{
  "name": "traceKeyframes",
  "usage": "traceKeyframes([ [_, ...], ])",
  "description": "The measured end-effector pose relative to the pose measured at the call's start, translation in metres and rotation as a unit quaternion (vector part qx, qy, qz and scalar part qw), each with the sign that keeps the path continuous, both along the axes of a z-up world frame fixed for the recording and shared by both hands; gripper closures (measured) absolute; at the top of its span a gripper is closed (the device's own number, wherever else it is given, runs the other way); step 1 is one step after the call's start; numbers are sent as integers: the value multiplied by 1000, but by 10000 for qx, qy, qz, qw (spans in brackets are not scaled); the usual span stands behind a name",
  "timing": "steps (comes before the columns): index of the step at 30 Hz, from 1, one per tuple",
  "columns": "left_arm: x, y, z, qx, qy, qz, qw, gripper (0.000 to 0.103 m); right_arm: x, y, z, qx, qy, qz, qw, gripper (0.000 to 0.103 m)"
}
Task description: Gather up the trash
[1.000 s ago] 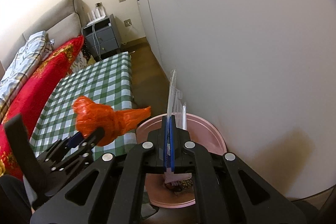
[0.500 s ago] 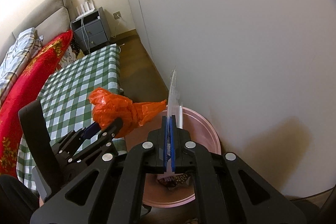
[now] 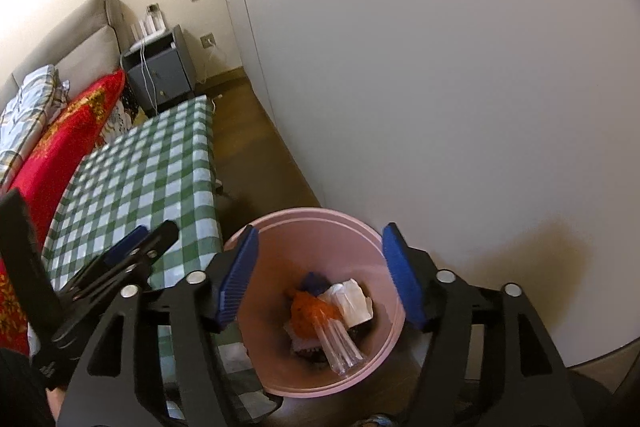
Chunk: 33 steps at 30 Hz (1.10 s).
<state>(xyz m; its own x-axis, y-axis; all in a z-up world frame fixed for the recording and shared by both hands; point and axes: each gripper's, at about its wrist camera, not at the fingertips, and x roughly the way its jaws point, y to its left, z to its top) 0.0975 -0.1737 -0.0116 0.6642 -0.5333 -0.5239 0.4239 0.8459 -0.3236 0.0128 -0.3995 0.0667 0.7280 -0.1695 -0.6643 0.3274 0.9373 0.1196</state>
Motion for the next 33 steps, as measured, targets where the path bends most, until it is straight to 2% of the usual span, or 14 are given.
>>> traceKeyframes([
  [4,-15,22,21,36,-293,232,9993,27,-14,8,14,-93,-329,109,9994,17],
  [12,-75,62,61,357,-959,652,9926,8,-35,39,29,-285,-691,560,9956,6],
  [20,-126,104,68,723,-1070,1245,9838,8,-62,79,30,-498,-815,1045,9899,5],
  [27,-169,130,37,1009,-677,1821,9757,8,-86,107,10,-551,-583,1261,9888,5],
  [33,-175,134,30,1169,-775,2102,9675,8,-92,134,-12,-694,-318,1608,9840,5],
])
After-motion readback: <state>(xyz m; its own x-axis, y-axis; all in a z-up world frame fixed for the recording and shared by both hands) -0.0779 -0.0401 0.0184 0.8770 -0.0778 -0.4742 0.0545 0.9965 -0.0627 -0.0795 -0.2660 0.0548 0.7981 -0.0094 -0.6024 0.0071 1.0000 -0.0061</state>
